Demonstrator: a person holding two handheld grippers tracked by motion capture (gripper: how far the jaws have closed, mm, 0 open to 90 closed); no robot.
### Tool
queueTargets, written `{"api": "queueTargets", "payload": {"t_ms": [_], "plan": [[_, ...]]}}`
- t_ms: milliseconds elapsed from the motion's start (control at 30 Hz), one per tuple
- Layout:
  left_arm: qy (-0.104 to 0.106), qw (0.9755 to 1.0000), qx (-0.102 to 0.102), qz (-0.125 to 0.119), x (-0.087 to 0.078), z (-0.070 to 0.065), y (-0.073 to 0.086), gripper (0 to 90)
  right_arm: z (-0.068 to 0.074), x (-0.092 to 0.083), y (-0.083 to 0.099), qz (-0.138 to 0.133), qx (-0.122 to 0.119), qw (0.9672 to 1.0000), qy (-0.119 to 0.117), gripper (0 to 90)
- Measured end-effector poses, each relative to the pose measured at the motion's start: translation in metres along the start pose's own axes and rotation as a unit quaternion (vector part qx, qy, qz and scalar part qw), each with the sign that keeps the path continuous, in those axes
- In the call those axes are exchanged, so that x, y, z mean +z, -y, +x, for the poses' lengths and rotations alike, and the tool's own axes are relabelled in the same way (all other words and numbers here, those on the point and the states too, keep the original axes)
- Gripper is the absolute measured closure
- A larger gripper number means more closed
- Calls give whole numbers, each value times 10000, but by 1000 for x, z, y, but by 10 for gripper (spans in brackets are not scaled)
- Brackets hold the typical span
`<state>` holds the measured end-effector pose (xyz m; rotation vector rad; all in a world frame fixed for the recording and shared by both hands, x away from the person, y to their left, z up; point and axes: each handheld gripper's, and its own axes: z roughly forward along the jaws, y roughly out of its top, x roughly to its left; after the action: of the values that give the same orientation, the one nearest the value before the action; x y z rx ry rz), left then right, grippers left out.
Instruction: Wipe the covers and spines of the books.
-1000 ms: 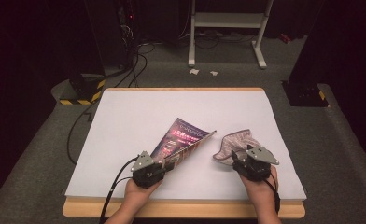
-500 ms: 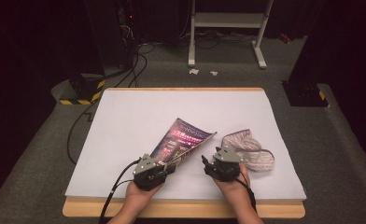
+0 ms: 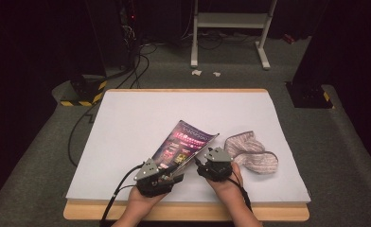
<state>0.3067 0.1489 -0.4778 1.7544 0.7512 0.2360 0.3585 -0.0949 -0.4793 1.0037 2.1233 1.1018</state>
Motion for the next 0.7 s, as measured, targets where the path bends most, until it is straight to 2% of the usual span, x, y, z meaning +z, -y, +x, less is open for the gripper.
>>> {"api": "queueTargets", "payload": {"t_ms": [133, 233, 433, 467, 567, 700], "plan": [[111, 9998, -13, -193, -9, -2, -9, 472, 0, -1, 4, 29, -7, 10000, 11, 367], [34, 9995, -52, -322, -16, 2, -14, 462, -1, -2, 6, 52, -30, 10000, 22, 367], [-464, 9987, -46, -203, -25, 24, -13, 458, -1, -4, 11, 110, -2, 9999, 29, 367], [-618, 9979, -37, -171, -25, 30, -11, 459, -2, -4, 12, 123, 5, 9999, 31, 367], [-830, 9965, -46, -121, -27, 39, -8, 464, -3, -4, 14, 154, 26, 9999, 35, 367], [-1099, 9939, 2, 62, -27, 50, -4, 465, -5, -5, 16, 219, 62, 9997, 38, 368]]}}
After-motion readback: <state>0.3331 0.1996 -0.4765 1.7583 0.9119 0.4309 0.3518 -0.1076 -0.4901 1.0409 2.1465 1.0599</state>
